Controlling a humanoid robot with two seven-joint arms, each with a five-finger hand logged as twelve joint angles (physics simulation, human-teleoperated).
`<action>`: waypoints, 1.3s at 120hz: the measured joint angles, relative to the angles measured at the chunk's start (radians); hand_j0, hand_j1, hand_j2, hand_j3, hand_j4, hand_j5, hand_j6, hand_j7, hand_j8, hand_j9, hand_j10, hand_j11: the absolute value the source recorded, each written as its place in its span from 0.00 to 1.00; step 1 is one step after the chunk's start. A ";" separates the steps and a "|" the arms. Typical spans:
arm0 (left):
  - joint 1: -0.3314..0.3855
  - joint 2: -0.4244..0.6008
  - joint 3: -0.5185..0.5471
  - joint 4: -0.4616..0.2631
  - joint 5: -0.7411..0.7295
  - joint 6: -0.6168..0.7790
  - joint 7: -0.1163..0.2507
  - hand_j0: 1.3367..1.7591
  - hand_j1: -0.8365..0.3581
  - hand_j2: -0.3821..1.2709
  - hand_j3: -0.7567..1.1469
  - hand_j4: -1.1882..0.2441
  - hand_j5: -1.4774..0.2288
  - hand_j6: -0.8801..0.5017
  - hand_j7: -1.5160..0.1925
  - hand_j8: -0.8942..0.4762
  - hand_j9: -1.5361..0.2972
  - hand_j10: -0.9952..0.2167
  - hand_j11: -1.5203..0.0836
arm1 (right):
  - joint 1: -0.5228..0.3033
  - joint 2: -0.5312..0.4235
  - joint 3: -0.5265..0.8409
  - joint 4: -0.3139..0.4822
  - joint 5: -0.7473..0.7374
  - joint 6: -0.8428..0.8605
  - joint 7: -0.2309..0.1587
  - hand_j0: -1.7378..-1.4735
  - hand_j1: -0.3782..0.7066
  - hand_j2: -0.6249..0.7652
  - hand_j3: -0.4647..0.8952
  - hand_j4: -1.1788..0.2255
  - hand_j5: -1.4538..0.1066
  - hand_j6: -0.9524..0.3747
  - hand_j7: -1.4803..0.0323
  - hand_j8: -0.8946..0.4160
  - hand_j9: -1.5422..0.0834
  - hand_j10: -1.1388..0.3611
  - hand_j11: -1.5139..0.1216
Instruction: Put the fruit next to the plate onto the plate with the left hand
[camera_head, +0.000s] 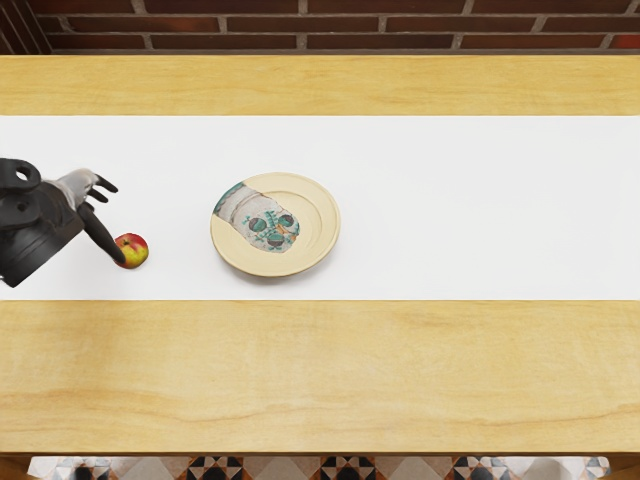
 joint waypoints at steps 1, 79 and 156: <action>0.000 -0.003 0.000 -0.001 0.000 0.000 0.000 0.76 0.74 0.26 0.40 0.65 0.68 0.46 0.70 0.47 0.66 0.61 0.75 | 0.000 0.000 0.000 0.000 0.000 0.000 0.000 0.30 0.07 0.44 0.34 0.81 0.90 0.69 0.95 0.66 0.92 0.74 0.90; 0.014 -0.131 0.036 0.082 -0.049 0.004 0.000 0.76 0.74 0.26 0.40 0.66 0.68 0.46 0.70 0.47 0.66 0.62 0.75 | 0.002 0.000 0.000 0.000 0.000 0.000 0.000 0.30 0.07 0.44 0.34 0.81 0.90 0.69 0.95 0.66 0.92 0.74 0.90; 0.014 -0.273 0.203 0.181 -0.069 0.004 0.000 0.76 0.74 0.26 0.40 0.66 0.68 0.46 0.70 0.47 0.66 0.62 0.75 | 0.003 0.000 0.000 0.000 0.000 0.000 0.000 0.30 0.07 0.44 0.34 0.81 0.90 0.69 0.95 0.66 0.92 0.74 0.90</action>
